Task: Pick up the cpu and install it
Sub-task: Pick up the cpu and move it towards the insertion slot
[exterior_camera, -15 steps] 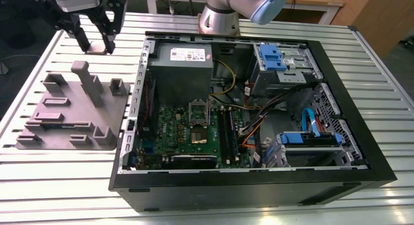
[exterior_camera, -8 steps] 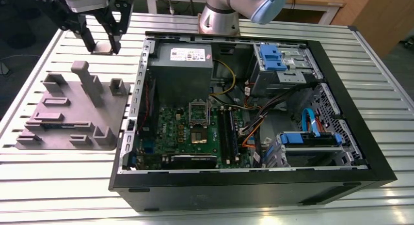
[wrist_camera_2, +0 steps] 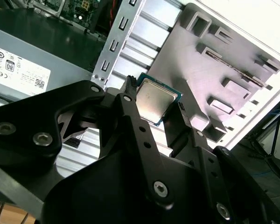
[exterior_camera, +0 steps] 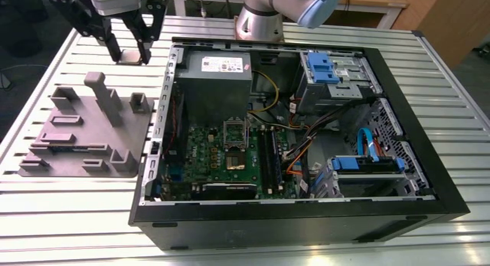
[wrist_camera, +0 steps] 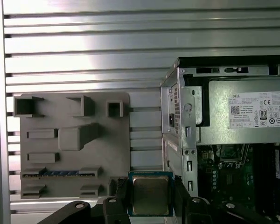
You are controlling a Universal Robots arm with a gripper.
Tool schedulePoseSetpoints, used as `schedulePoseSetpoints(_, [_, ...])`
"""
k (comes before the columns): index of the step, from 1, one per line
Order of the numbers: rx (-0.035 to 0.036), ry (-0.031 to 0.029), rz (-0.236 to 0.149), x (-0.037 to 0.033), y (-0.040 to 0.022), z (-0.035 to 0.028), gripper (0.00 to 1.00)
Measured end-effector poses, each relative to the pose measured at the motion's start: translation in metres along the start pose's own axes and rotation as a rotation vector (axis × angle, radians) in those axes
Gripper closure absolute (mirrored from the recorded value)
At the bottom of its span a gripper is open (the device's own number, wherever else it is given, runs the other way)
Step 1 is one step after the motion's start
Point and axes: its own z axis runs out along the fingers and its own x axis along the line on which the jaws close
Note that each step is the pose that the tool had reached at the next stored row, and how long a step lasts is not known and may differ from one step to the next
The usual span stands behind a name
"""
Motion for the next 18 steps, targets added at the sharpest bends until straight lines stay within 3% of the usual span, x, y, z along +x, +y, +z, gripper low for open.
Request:
schedulePoseSetpoints(11, [0.0000,0.0000,0.000,-0.0182,0.0010,0.0003,0.53])
schedulePoseSetpoints(18, [0.0000,0.0000,0.000,-0.0195,0.0010,0.0003,0.53])
